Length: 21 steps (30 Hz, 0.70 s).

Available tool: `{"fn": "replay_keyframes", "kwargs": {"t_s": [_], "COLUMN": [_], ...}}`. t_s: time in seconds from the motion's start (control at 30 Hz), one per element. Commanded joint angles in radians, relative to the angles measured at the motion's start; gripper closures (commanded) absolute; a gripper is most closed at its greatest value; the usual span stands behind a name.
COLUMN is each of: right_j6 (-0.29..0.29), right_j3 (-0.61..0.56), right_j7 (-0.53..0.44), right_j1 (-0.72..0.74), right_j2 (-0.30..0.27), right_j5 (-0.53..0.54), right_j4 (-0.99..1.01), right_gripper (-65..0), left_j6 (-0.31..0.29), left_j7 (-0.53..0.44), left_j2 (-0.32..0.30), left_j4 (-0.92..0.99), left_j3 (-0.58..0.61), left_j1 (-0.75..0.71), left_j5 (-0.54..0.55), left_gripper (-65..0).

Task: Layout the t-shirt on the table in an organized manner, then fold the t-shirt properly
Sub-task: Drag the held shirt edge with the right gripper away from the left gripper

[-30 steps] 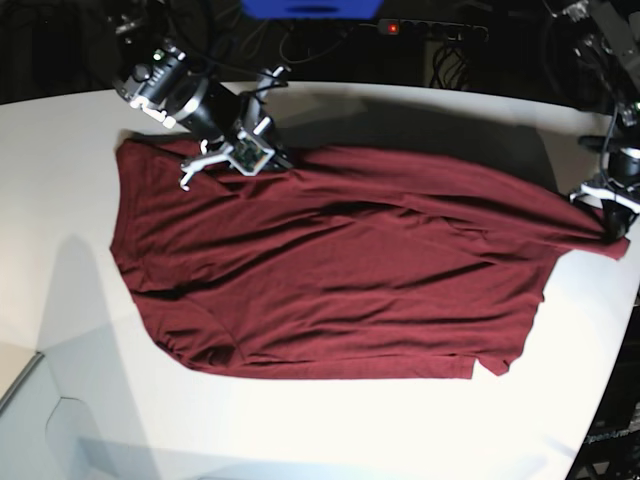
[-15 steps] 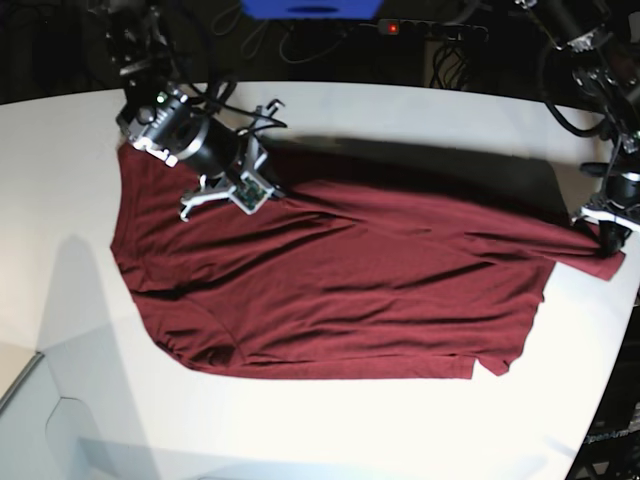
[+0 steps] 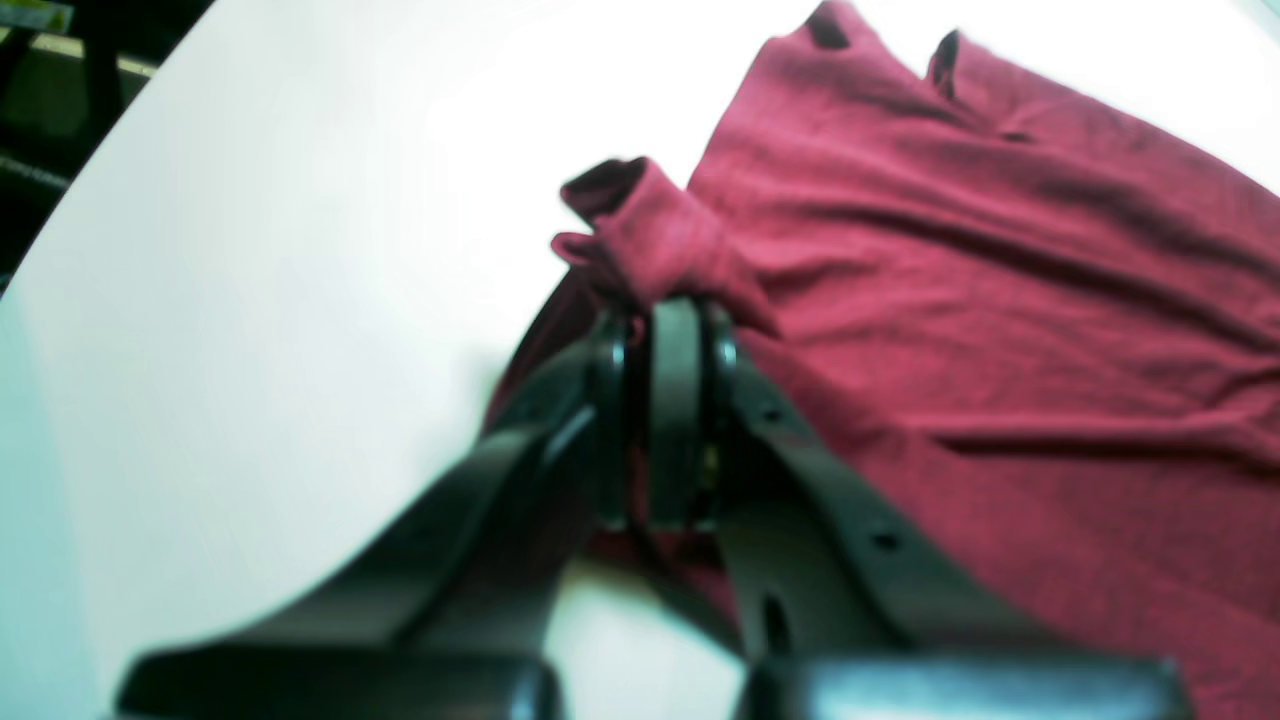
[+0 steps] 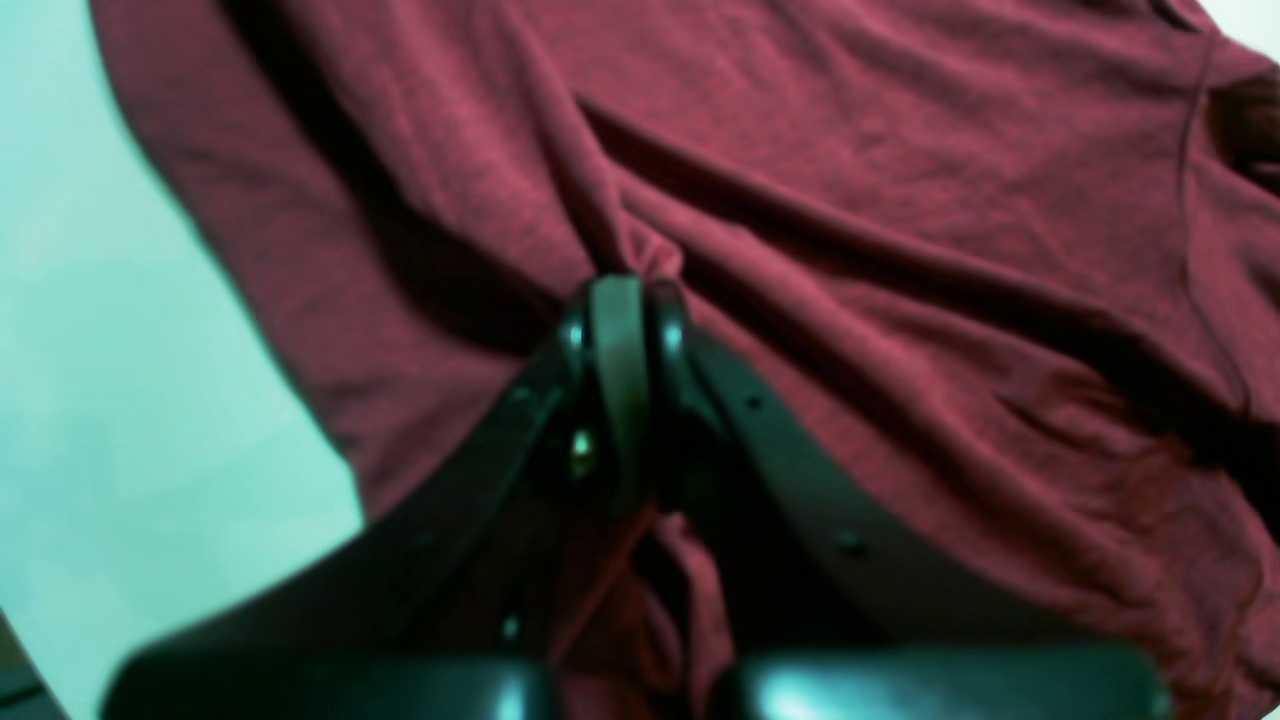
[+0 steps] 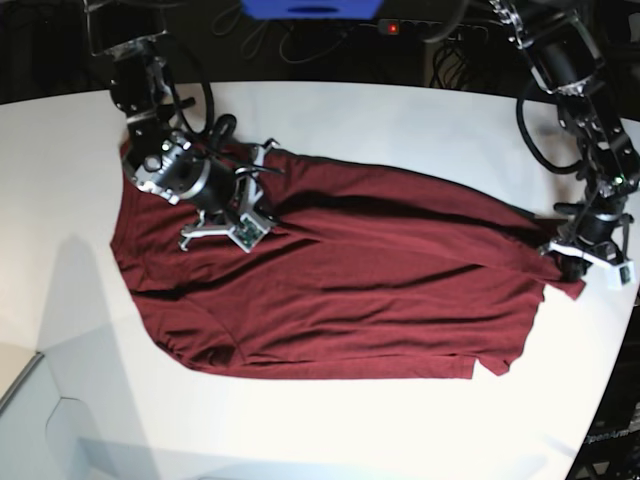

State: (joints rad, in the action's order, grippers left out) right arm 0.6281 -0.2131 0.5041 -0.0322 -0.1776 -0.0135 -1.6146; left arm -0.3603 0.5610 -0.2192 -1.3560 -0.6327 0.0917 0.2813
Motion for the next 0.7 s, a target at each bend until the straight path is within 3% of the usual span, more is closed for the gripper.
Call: {"fn": "replay_keyframes", "kwargs": {"t_s": [0.0, 0.1, 0.3, 0.47, 0.67], "right_j6": [0.000, 0.000, 0.000, 0.000, -0.001], "right_j3": [0.002, 0.002, 0.004, 0.004, 0.013], "right_j7": [-0.023, -0.025, -0.026, -0.025, -0.022], "right_j1": [0.027, 0.050, 0.085, 0.091, 0.084], "right_j2": [-0.001, -0.001, -0.001, -0.006, -0.010], "right_j5": [0.014, 0.014, 0.014, 0.014, 0.013], "right_j4": [-0.002, 0.038, 0.104, 0.119, 0.092], "right_gripper": [0.0, 0.0, 0.0, 0.0, -15.8], "left_j6": [-0.001, -0.001, -0.001, -0.001, -0.001], "left_j7": [-0.028, -0.028, -0.031, -0.031, -0.031], "left_j2": [-0.018, -0.018, -0.018, -0.018, -0.019], "left_j4": [-0.001, 0.046, 0.154, 0.203, 0.229], "left_j3": [0.006, 0.010, 0.009, 0.009, 0.009], "left_j1": [0.032, 0.069, 0.153, 0.182, 0.188], "left_j5": [0.009, 0.005, -0.110, -0.126, -0.126], "left_gripper": [-0.1, -0.1, -0.1, -0.1, -0.5]}}
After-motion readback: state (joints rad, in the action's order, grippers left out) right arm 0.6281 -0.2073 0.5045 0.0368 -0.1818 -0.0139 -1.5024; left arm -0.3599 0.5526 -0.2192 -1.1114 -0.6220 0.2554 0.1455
